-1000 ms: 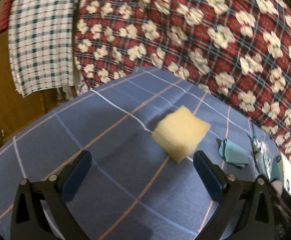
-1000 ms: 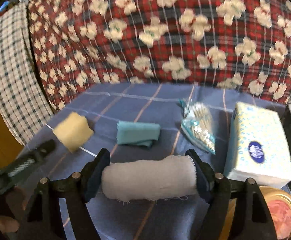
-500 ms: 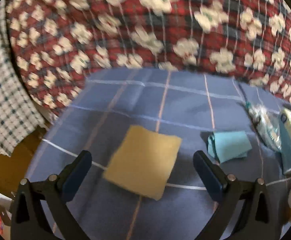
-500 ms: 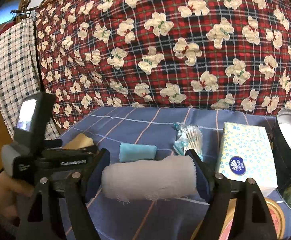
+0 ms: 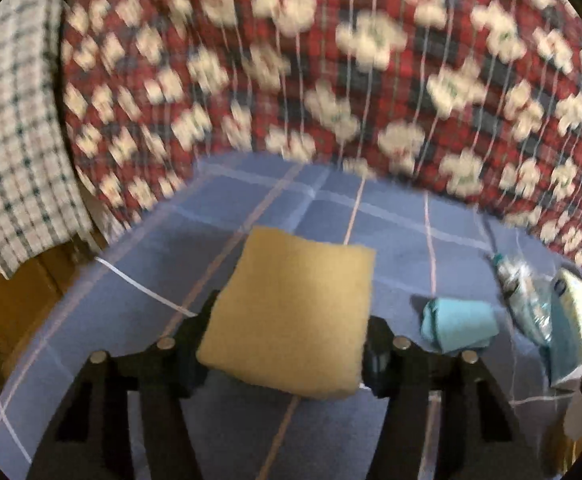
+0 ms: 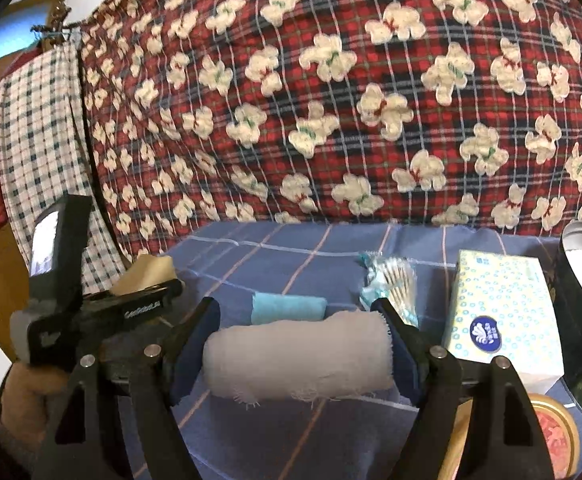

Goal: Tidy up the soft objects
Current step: 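Grasp the yellow sponge with the left gripper while the right gripper grasps the white rolled towel, then lift the yellow sponge and white rolled towel off the table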

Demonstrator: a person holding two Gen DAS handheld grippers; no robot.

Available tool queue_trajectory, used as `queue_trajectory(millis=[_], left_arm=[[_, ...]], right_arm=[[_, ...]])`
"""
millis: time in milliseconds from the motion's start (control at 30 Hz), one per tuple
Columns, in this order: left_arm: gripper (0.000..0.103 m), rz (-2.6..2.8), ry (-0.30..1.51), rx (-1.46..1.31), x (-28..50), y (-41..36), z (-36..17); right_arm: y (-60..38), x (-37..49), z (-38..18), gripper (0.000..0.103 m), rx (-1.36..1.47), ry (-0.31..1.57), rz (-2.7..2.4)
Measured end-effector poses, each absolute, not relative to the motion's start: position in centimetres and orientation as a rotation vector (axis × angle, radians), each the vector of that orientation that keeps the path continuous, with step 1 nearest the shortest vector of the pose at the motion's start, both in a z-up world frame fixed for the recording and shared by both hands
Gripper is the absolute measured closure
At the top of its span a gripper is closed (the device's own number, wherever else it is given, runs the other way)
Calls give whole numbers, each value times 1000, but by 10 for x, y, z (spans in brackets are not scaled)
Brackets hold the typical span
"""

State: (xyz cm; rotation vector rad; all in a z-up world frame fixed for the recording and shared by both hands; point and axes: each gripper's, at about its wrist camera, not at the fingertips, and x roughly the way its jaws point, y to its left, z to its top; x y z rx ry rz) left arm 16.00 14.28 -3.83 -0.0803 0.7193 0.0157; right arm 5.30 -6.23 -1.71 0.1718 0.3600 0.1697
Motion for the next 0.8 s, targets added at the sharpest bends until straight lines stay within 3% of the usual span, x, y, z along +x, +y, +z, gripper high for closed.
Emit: queue_trajectory(millis=[100,800], left_arm=[[44,45,620,-94,139,137,-27],[43,90,474,-26,85,93,-13]], right_arm=[[-59,51,-17,23,149,348,148],[-61,21,-12,23,73,262,74]])
